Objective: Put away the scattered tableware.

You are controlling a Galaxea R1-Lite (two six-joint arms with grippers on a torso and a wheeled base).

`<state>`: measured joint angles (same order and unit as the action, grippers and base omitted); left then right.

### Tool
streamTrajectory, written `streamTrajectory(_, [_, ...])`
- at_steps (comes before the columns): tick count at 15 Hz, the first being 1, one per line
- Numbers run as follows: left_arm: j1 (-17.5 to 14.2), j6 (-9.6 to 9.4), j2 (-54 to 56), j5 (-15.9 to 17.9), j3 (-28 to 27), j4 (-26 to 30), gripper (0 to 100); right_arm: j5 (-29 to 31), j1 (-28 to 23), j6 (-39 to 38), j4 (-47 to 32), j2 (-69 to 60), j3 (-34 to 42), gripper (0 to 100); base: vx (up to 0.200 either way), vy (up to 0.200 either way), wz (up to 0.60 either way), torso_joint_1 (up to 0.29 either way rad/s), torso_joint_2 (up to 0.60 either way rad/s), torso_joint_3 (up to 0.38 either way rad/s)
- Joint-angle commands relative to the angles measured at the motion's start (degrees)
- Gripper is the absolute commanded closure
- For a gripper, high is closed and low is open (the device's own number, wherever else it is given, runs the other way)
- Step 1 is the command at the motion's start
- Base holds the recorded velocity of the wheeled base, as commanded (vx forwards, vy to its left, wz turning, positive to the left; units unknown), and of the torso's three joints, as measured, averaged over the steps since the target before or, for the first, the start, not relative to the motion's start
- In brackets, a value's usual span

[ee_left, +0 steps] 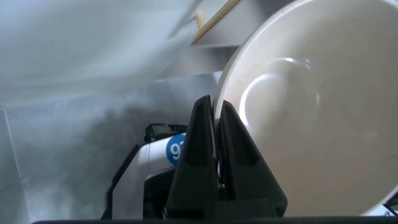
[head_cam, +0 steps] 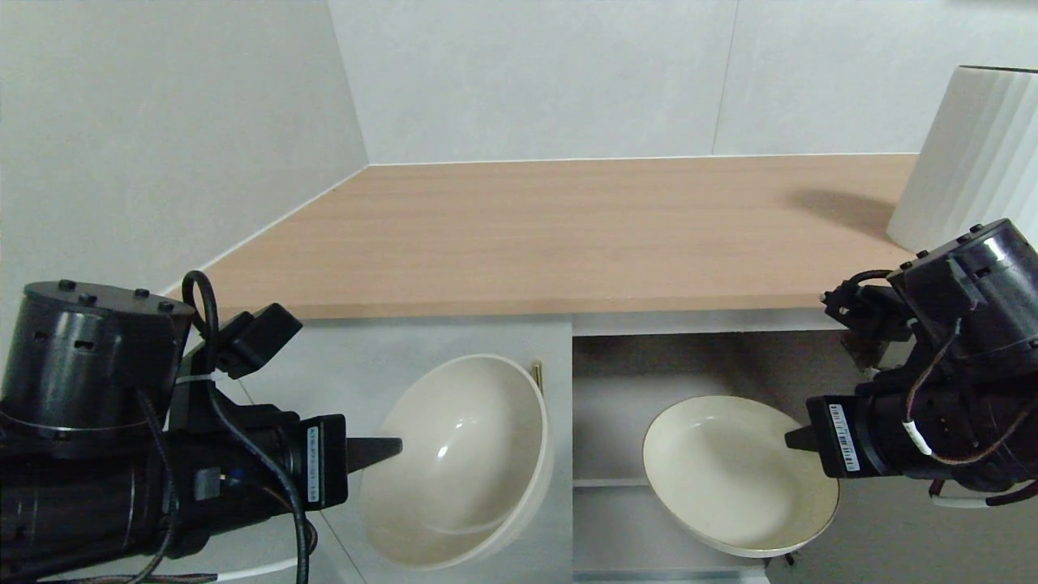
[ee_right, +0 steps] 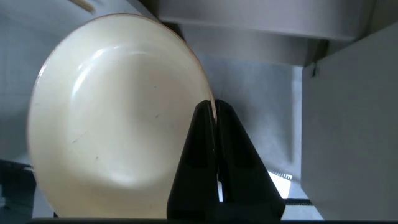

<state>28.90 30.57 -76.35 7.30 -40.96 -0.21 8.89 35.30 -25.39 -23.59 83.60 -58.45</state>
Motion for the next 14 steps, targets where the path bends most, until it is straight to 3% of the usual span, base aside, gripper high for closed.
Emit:
streamTrajectory(1, [0.0, 0.01, -0.1, 0.0, 0.0, -0.1, 100, 0.0, 0.0, 0.0, 0.0, 0.4, 0.0, 100, 0.000, 0.000, 0.00, -0.119, 0.46, 0.315])
streamTrajectory(5, [0.0, 0.01, -0.1, 0.0, 0.0, -0.1, 100, 0.0, 0.0, -0.1, 0.0, 0.7, 0.0, 100, 0.000, 0.000, 0.00, -0.076, 0.35, 0.262])
streamTrajectory(14, [0.1, 0.01, -0.2, 0.1, 0.0, -0.1, 100, -0.2, -2.0, -0.1, 1.1, 9.8, 0.4, 100, 0.000, 0.000, 0.00, -0.006, 0.02, 0.010])
